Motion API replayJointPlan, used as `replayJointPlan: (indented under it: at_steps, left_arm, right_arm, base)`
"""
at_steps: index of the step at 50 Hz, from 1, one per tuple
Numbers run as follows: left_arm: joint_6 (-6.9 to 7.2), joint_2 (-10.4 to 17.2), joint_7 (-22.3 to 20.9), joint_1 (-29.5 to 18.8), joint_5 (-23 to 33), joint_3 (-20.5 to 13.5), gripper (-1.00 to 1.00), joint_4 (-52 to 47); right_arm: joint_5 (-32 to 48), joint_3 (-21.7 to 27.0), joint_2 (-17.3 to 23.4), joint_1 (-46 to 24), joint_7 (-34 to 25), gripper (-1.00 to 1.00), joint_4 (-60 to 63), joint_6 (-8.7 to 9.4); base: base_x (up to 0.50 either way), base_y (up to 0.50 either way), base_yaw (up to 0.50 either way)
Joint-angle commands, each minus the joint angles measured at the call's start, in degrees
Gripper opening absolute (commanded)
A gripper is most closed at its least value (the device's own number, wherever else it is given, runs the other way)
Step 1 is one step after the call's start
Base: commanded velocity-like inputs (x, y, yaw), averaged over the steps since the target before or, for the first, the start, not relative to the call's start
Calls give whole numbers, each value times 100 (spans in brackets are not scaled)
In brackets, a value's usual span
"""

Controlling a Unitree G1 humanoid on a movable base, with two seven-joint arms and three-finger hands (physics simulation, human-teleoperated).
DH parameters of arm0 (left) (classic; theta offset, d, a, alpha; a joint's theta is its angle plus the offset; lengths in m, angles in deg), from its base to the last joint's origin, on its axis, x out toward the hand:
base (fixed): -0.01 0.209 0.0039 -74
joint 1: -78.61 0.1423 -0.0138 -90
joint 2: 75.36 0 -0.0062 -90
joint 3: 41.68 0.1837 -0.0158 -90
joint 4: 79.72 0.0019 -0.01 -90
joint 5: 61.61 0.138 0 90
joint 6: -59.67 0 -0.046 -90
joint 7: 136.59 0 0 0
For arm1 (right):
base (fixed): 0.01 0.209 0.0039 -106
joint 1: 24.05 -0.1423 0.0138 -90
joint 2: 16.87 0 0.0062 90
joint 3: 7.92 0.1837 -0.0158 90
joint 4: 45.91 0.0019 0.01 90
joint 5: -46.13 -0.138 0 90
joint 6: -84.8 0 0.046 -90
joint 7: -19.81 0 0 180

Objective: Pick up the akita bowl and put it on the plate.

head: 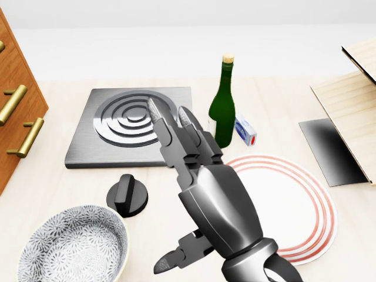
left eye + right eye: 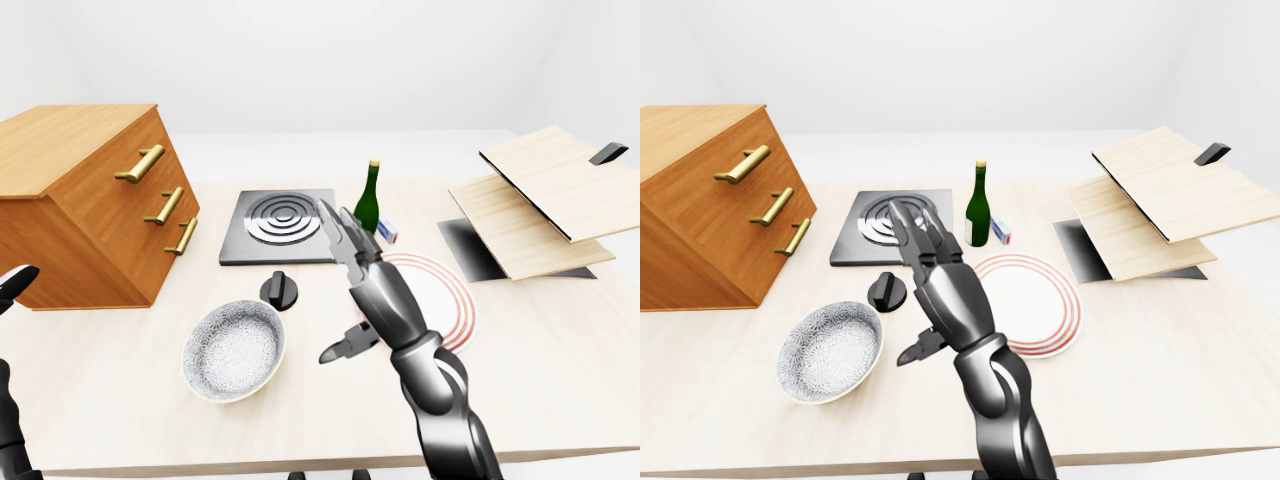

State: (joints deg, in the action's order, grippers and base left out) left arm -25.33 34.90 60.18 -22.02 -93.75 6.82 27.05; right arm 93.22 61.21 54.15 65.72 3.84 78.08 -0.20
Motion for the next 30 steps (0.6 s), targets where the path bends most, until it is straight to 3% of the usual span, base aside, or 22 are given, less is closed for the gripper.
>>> replayJointPlan:
  at_steps: [1, 30]
  left_arm:
    - [0, 11, 4, 5, -9, -12, 100, -24]
    - [0, -11, -1, -6, 16, -1, 100, -27]
  right_arm:
    - [425, -198, -77, 45, -160, 100, 11, 0]
    - [1119, -644, -188, 156, -250, 100, -226, 0]
  base:
    - [0, 0, 0]
    - [0, 0, 0]
